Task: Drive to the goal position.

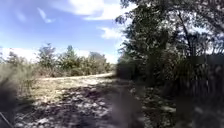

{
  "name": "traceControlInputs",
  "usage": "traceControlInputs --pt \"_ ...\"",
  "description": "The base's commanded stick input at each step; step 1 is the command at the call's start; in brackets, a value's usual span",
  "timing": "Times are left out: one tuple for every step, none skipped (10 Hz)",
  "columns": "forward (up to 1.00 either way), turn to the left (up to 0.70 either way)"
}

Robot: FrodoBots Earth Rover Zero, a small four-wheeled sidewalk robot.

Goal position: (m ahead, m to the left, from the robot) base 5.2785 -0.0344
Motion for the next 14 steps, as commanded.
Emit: traceControlInputs --pt "0.7 0.0" --pt "0.7 0.0" --pt "0.7 0.0" --pt "0.7 0.16" --pt "0.7 0.32" --pt "0.7 0.35" --pt "0.7 0.1" --pt "0.7 0.0" --pt "0.7 0.0" --pt "0.7 0.0" --pt "0.7 0.0" --pt "0.7 0.0" --pt "0.7 0.0" --pt "0.7 0.0"
